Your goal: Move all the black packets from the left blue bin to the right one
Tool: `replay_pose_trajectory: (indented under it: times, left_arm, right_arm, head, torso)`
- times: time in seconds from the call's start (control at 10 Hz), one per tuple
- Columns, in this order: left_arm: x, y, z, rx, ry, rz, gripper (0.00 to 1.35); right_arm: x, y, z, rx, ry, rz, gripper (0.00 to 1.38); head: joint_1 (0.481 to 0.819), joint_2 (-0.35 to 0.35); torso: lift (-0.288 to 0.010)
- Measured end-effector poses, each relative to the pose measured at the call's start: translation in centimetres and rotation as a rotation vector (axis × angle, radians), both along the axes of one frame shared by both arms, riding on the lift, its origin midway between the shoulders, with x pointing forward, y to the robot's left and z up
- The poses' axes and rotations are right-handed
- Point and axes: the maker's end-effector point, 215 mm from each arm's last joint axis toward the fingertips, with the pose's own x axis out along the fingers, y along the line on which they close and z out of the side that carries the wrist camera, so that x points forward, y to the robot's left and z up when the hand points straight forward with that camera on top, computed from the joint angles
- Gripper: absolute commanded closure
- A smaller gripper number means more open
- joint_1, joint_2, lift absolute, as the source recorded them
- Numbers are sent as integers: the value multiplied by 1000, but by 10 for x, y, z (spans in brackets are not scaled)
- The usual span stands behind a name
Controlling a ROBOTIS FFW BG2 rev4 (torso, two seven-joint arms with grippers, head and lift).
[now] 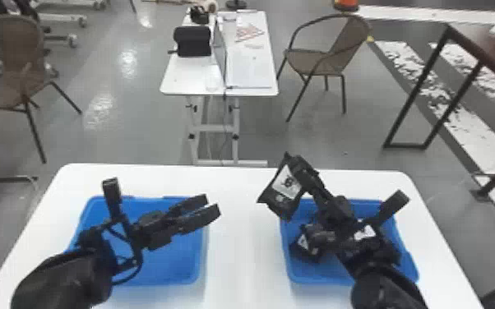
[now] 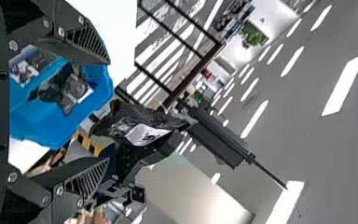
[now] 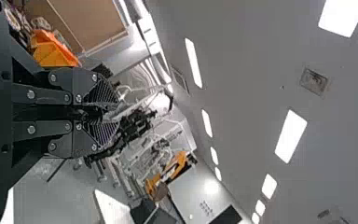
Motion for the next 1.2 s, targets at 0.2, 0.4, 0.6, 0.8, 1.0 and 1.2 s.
replay_pose_trajectory:
  times: [0.2,0.4,0.6,0.8,1.0,1.2]
  left_arm:
    - [3,45,14,69,-49,116,180]
    - [0,84,33,75,-93,207,180]
    - [-3,109,36,70,-107,285,180]
    - [-7,124,35,72,-107,331,180]
    - [-3,135,42,99,-129,364,180]
    - [3,162,54,215,-174,476,180]
  right_arm:
    - [-6,-49,-49,-45,105,-84,1276]
    - [-19,-103,-93,-98,204,-184,1276]
    - [-28,-155,-130,-172,307,-290,906]
    - [-27,-183,-144,-234,360,-373,65]
    - [-19,-208,-117,-301,284,-471,159]
    - [-31,-205,-68,-384,124,-511,193]
  head:
    - [695,-87]
    - [695,-105]
    - [695,-128]
    - [695,-148]
    - [695,-162]
    - [695,-142]
  torso:
    - [0]
    - [0]
    - [0]
    - [0]
    - [0]
    - [0]
